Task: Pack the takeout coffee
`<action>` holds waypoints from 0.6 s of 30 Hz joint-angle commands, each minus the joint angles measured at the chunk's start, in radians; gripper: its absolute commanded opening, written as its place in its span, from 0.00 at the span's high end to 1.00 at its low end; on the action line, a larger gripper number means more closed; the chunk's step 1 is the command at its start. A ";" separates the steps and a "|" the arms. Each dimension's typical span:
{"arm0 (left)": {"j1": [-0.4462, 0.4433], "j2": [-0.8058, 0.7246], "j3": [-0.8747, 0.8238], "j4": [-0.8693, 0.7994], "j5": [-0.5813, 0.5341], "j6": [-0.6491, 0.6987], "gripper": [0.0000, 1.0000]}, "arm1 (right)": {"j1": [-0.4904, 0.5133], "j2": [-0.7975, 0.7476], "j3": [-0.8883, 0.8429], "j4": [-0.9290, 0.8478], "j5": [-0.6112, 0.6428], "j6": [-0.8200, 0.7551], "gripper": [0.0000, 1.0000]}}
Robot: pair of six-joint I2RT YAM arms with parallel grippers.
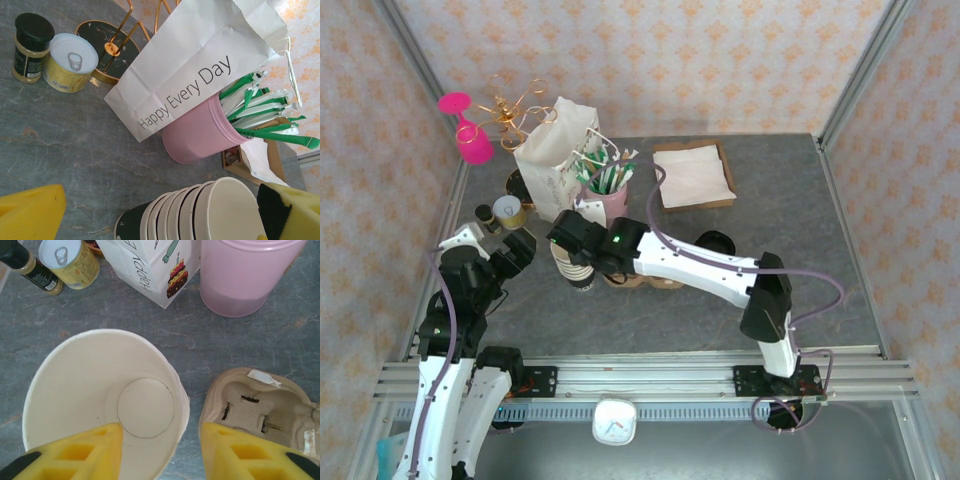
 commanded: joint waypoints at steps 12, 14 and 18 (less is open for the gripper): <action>0.010 0.004 0.007 -0.010 0.030 -0.004 0.01 | -0.001 0.095 0.137 -0.098 0.074 0.005 0.73; 0.011 0.005 0.009 -0.010 0.033 -0.005 0.01 | -0.002 0.096 0.144 -0.105 0.083 0.010 0.78; 0.011 0.010 0.019 -0.016 0.031 0.001 0.01 | -0.002 0.090 0.159 -0.118 0.088 0.019 0.86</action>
